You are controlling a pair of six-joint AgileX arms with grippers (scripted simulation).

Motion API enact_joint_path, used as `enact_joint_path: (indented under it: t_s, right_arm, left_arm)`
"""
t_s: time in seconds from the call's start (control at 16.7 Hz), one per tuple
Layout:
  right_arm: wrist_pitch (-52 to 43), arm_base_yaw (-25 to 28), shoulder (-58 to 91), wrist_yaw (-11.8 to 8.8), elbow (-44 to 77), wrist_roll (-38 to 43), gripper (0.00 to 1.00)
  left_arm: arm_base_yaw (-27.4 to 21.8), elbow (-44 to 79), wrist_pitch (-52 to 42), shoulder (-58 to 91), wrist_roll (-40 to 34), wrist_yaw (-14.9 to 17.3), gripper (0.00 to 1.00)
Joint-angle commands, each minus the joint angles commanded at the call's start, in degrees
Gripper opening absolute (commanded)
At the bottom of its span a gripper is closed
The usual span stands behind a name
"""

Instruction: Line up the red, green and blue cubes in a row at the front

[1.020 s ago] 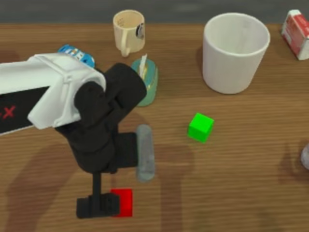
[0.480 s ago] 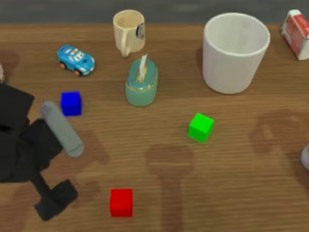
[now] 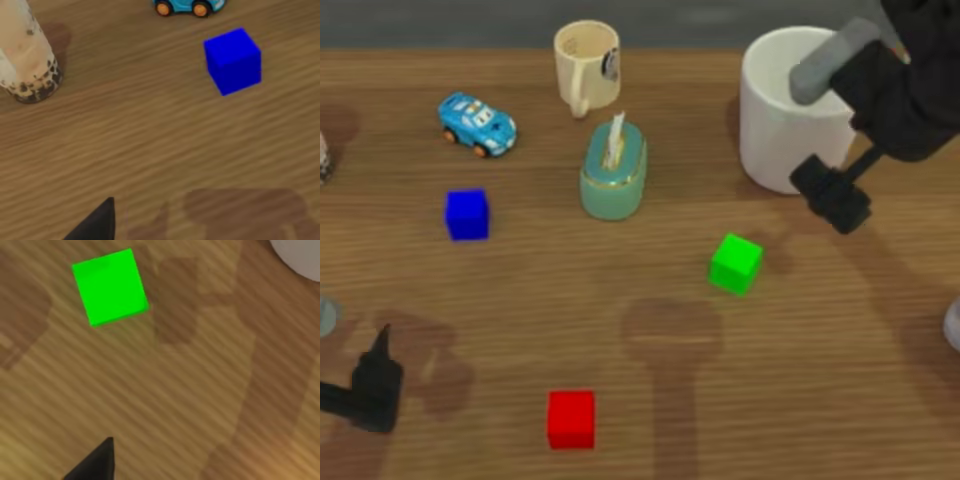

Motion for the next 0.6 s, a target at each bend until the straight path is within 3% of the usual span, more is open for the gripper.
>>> enact_joint_path:
  t_s: [0.36,0.6]
  right_arm:
    - [-13.77,6.08,26.06,0.05,23.52,-5.71,1.00]
    - [-17.86,8.06,34.26,0.16,31.64,-7.59,1.00]
  left_arm:
    - [7.05,-10.09,12.56,-17.30,-10.43,0.51,1.00]
    - [9.02,-12.12,17.29,-23.10,-14.04,0.81,1.00]
